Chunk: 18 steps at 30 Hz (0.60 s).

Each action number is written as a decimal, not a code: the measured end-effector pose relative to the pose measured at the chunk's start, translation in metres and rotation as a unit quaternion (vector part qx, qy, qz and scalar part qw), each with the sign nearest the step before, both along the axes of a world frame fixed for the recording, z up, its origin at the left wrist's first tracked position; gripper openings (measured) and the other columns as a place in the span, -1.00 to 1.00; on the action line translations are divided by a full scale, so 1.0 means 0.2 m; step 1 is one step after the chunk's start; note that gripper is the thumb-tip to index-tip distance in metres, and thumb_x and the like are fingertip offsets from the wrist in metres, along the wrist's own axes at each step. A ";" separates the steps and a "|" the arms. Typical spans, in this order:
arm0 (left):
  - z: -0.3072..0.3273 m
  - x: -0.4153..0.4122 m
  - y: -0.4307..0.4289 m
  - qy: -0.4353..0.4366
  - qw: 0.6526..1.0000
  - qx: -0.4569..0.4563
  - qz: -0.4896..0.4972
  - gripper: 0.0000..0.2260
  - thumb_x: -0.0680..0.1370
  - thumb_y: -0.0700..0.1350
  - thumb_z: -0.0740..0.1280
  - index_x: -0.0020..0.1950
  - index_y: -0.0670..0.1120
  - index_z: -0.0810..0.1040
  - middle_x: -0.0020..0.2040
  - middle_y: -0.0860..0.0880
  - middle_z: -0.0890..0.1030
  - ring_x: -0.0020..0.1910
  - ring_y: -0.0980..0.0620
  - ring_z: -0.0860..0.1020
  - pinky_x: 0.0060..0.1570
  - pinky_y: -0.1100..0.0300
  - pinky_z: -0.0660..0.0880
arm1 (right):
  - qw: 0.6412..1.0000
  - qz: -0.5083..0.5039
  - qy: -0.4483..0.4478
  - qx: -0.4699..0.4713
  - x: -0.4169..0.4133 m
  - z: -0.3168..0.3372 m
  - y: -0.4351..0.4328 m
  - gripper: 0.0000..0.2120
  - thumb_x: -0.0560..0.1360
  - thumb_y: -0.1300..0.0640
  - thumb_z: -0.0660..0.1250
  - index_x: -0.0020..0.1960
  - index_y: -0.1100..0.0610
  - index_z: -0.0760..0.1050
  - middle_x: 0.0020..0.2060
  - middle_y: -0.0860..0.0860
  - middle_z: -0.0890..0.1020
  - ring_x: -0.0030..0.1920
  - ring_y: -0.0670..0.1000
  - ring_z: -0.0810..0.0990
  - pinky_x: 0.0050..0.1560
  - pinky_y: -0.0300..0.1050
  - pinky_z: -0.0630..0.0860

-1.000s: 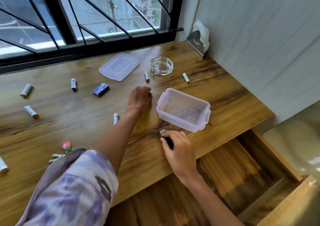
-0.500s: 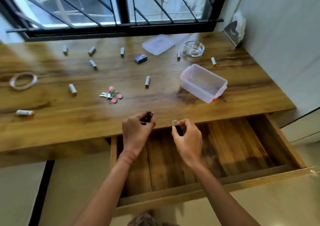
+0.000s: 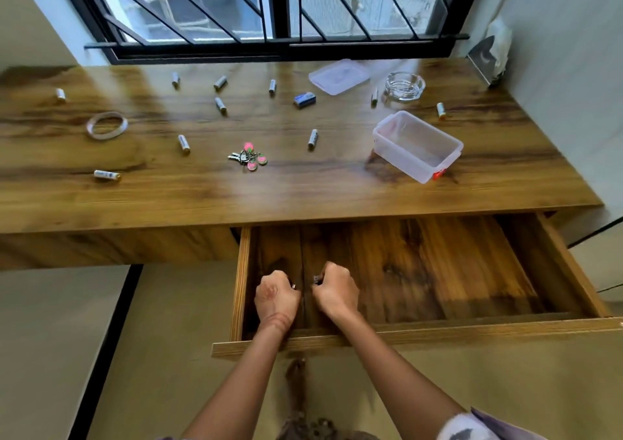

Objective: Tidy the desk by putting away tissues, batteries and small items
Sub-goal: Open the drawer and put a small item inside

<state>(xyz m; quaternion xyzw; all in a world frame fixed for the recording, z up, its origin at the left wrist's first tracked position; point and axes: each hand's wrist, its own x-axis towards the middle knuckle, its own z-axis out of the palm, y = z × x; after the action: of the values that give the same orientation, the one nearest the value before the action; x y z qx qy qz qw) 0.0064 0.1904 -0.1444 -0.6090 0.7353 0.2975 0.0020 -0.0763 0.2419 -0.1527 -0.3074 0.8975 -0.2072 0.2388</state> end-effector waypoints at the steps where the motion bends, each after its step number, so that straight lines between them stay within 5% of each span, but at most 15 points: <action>1: -0.01 0.00 0.00 -0.007 1.000 -0.005 -0.006 -0.84 0.49 -0.10 0.34 -0.07 -0.18 0.61 -0.07 -0.17 0.65 -0.04 -0.14 0.61 -0.11 0.14 0.51 | 1.000 0.006 0.003 0.009 0.00 -0.01 0.00 -0.87 0.49 0.16 0.31 0.01 0.18 0.51 -0.01 0.11 0.63 0.01 0.12 0.61 -0.13 -0.11 0.48; 13: -0.03 0.00 -0.01 -0.036 0.995 -0.047 -0.075 -0.86 0.53 -0.11 0.29 -0.04 -0.16 0.58 -0.05 -0.13 0.64 -0.05 -0.10 0.61 -0.09 0.11 0.55 | 0.997 0.060 0.051 0.028 0.00 -0.04 -0.01 -0.84 0.52 0.13 0.27 0.02 0.20 0.51 0.02 0.13 0.61 0.04 0.14 0.58 -0.07 -0.06 0.49; 18: 0.06 0.10 0.01 0.029 0.988 -0.113 -0.106 -0.69 0.57 -0.03 0.24 0.26 -0.13 0.50 0.16 -0.09 0.59 0.14 -0.03 0.55 0.09 0.17 0.47 | 0.993 0.061 0.077 -0.058 -0.03 0.04 0.09 -0.83 0.51 -0.01 0.29 -0.02 0.09 0.49 -0.09 0.00 0.60 -0.07 -0.01 0.58 -0.19 -0.17 0.49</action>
<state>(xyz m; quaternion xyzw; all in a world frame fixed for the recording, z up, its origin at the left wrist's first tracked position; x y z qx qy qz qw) 0.0270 0.1933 -0.1331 -0.5154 0.8242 0.2277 -0.0566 -0.0832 0.2606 -0.1455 -0.3900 0.8794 -0.2192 0.1628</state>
